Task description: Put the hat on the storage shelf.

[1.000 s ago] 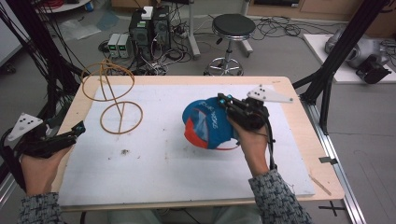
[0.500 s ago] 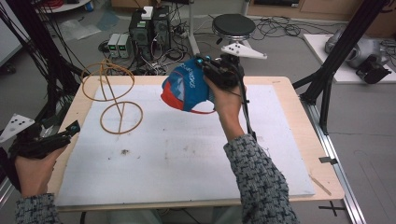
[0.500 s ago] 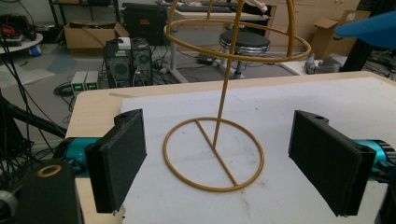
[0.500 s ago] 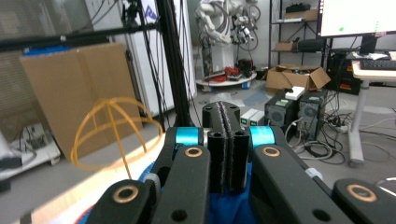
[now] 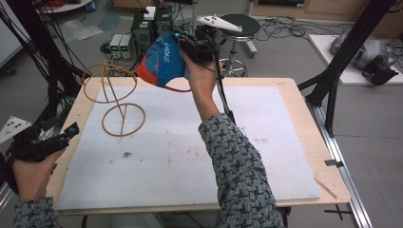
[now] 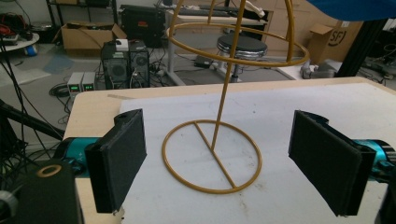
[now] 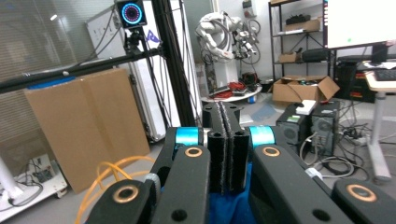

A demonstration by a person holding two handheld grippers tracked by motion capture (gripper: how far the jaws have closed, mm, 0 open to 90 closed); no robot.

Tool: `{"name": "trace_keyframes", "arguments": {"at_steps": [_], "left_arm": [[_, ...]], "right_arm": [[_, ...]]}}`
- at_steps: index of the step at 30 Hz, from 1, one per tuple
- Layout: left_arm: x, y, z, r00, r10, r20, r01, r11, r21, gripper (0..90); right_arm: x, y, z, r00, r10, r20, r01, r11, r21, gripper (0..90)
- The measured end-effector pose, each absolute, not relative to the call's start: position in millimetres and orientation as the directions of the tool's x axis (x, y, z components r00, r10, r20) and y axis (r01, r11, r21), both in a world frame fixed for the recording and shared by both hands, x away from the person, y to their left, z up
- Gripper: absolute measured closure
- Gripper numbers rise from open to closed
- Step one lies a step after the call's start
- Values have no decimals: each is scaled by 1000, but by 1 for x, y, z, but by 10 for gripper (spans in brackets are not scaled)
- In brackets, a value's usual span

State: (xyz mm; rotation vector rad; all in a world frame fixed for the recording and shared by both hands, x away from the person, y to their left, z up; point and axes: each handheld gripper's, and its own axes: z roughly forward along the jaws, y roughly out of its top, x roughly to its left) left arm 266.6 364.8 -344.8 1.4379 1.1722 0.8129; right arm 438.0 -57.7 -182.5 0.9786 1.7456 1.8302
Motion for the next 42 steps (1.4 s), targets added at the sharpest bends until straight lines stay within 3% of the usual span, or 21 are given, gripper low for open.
{"name": "trace_keyframes", "arguments": {"at_steps": [11,34,42], "left_arm": [[264,370,-344,280,953,-117,224,54,973,192],[255,384,-340,270,952,-146,192,96,977,191],[255,385,-340,269,952,-145,190,95,977,192]], "right_arm": [[453,-9,-175,-677,689,258,197,-168,966,899],[456,74,-189,-730,630,265,226,-143,964,899],[451,97,-204,-761,610,223,232,-64,970,899]]}}
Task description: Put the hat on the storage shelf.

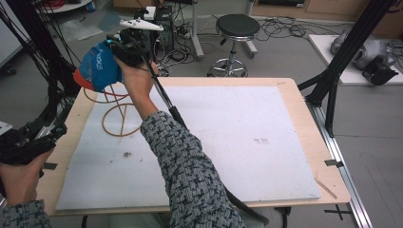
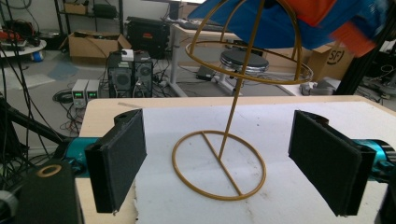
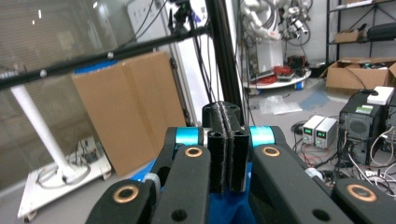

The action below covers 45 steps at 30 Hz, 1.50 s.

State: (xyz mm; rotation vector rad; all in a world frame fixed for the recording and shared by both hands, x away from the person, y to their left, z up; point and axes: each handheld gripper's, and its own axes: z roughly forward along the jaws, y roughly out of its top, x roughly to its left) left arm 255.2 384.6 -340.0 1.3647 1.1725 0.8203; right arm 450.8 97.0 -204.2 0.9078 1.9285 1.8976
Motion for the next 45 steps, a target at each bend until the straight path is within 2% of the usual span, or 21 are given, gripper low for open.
{"name": "trace_keyframes", "arguments": {"at_steps": [11,17,36,45], "left_arm": [[256,383,-340,273,951,-142,195,90,977,192],[257,383,-341,272,951,-144,196,92,976,192],[258,381,-341,277,950,-143,198,89,976,192],[257,383,-341,271,951,-146,196,94,976,192]], "right_arm": [[450,114,-226,-784,587,204,268,24,963,897],[451,119,-234,-787,575,224,289,22,957,897],[446,140,-247,-804,564,190,278,73,958,897],[445,142,-247,-803,576,152,255,102,962,863]]}}
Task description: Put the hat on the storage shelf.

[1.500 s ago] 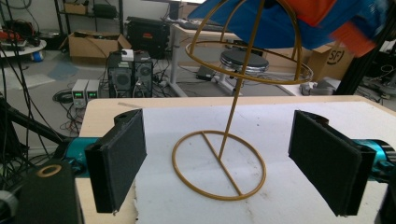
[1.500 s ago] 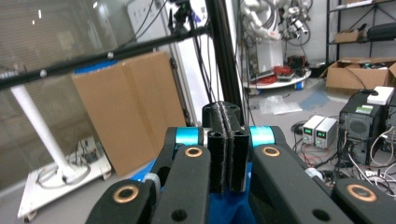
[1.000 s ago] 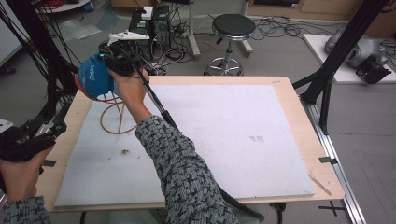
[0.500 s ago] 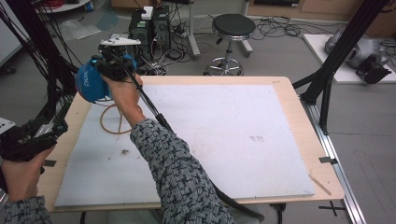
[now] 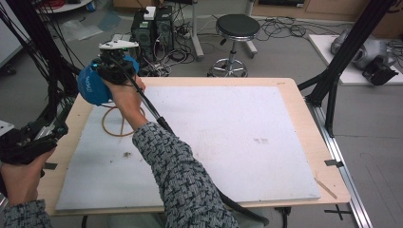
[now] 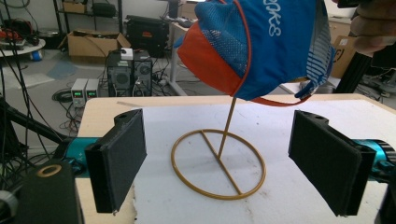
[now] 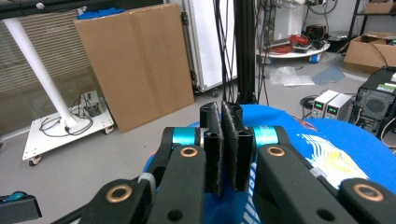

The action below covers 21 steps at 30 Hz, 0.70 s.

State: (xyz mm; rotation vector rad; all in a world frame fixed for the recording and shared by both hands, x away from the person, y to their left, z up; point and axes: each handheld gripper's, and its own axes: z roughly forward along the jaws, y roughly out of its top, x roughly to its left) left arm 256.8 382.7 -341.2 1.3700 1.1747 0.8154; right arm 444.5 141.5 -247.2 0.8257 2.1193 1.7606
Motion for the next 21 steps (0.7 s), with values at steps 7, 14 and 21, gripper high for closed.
{"name": "trace_keyframes", "arguments": {"at_steps": [7,14,21], "left_arm": [[257,383,-341,273,951,-144,198,91,976,192],[257,384,-341,276,950,-146,200,92,976,192],[257,384,-341,277,950,-147,200,92,975,192]], "right_arm": [[446,142,-250,-797,585,149,260,109,960,833],[446,142,-252,-794,591,143,259,117,959,778],[447,137,-250,-781,608,141,259,110,960,709]]}}
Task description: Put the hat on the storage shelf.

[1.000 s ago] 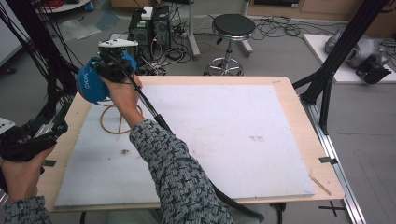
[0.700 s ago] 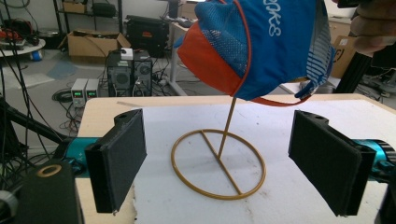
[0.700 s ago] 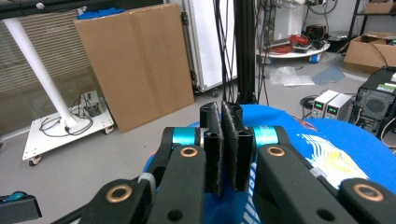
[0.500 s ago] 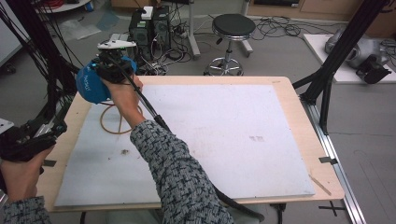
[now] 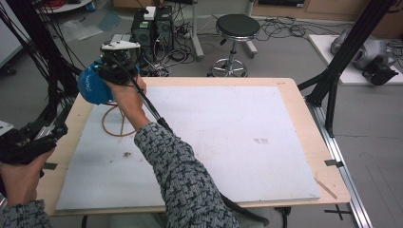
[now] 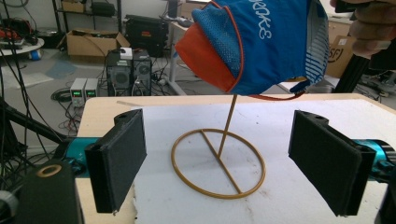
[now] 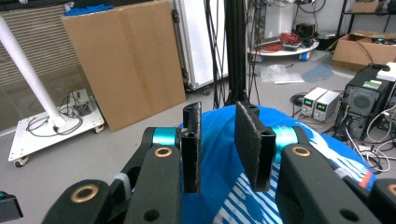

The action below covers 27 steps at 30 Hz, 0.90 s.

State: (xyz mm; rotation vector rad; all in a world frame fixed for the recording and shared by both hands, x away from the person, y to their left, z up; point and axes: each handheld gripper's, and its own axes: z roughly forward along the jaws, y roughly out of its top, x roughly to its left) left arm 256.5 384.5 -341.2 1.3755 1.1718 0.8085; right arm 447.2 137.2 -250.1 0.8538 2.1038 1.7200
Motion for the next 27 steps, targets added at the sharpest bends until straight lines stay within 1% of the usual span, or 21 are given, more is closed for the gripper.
{"name": "trace_keyframes", "arguments": {"at_steps": [6,10,12,17,27], "left_arm": [[256,385,-341,276,950,-148,197,95,976,192],[256,386,-341,275,950,-147,198,94,976,192],[256,386,-341,276,950,-147,200,93,975,192],[257,384,-342,277,950,-145,201,90,975,192],[259,381,-343,282,950,-134,209,76,975,192]], "right_arm": [[447,133,-250,-775,615,143,258,101,961,635],[446,127,-247,-768,629,124,240,103,965,588],[446,122,-245,-766,631,124,236,96,967,551],[447,103,-241,-749,652,117,224,84,971,522],[448,51,-236,-700,704,117,221,58,974,420]]}}
